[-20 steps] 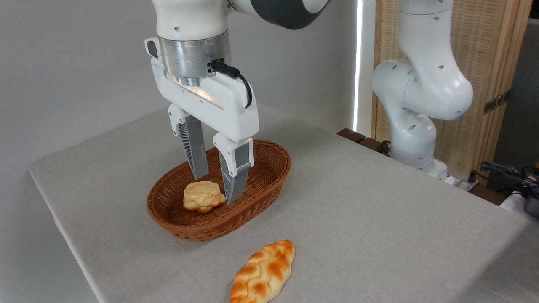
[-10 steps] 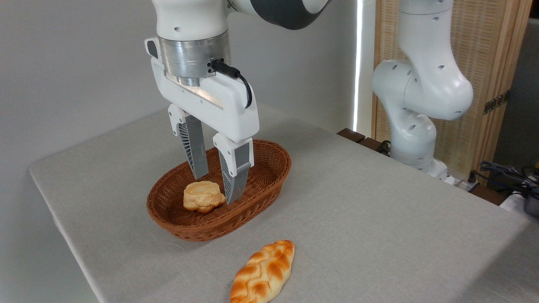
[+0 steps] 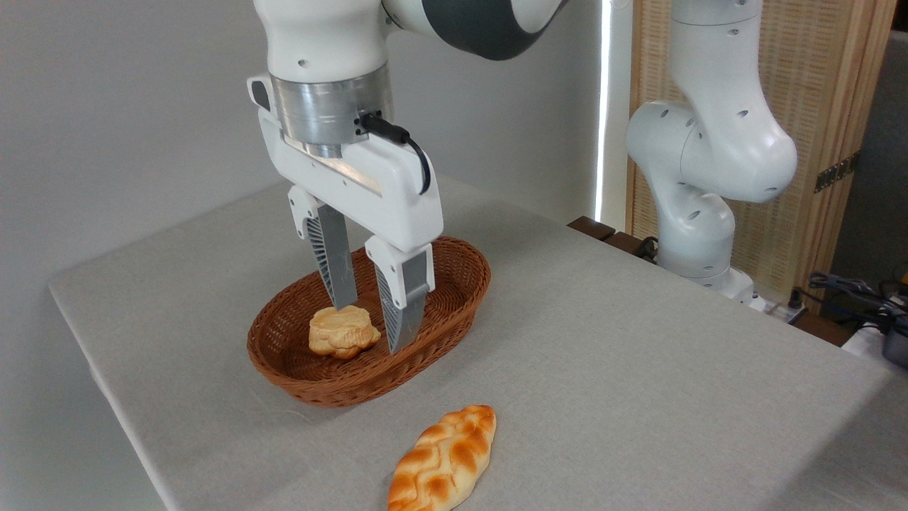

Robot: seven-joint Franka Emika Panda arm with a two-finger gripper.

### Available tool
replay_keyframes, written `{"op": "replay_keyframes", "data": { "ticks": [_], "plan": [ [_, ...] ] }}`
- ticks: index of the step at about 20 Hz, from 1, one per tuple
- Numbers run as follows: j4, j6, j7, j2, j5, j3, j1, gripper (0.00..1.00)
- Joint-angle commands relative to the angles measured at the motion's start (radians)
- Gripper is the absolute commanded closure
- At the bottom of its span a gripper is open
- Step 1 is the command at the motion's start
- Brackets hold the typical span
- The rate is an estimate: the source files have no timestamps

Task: Put bread into the basket
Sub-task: 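Move the gripper from the basket down to the braided bread loaf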

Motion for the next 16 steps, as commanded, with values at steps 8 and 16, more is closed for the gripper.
{"op": "replay_keyframes", "data": {
  "ticks": [8,16],
  "plan": [
    [-0.049,-0.005,0.095,0.048,0.002,0.043,0.004,0.0],
    [-0.142,0.085,0.175,0.077,0.049,0.095,0.003,0.0]
  ]
}}
